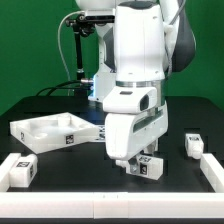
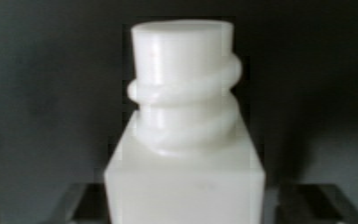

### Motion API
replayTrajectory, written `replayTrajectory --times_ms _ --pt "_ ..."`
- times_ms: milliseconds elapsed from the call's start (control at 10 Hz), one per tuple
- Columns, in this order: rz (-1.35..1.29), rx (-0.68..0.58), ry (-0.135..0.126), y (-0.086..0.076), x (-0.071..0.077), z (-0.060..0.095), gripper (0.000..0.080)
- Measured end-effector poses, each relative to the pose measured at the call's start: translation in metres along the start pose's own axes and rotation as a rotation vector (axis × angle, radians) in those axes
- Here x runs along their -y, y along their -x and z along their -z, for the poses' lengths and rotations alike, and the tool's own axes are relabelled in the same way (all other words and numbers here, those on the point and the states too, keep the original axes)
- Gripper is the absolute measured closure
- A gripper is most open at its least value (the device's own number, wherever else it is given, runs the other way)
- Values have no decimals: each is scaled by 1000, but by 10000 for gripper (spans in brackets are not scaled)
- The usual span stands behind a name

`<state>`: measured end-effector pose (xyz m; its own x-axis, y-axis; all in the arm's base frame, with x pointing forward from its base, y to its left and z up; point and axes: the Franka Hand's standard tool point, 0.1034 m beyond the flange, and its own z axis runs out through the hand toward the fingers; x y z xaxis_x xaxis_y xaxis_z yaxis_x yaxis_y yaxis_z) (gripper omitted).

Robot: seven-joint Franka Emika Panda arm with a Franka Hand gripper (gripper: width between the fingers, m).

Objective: Assemble one leg

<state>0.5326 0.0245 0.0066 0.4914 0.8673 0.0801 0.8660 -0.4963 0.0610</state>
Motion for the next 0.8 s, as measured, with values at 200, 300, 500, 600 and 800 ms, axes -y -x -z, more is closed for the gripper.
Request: replayTrajectory --times_ms 200,300,500,600,800 --pt "0 0 0 0 0 0 520" --pt "-31 2 -2 -1 1 3 520" --pt "-94 13 4 9 24 41 520" --pt "-131 21 4 22 46 59 520" --pt "-206 25 2 23 66 68 518"
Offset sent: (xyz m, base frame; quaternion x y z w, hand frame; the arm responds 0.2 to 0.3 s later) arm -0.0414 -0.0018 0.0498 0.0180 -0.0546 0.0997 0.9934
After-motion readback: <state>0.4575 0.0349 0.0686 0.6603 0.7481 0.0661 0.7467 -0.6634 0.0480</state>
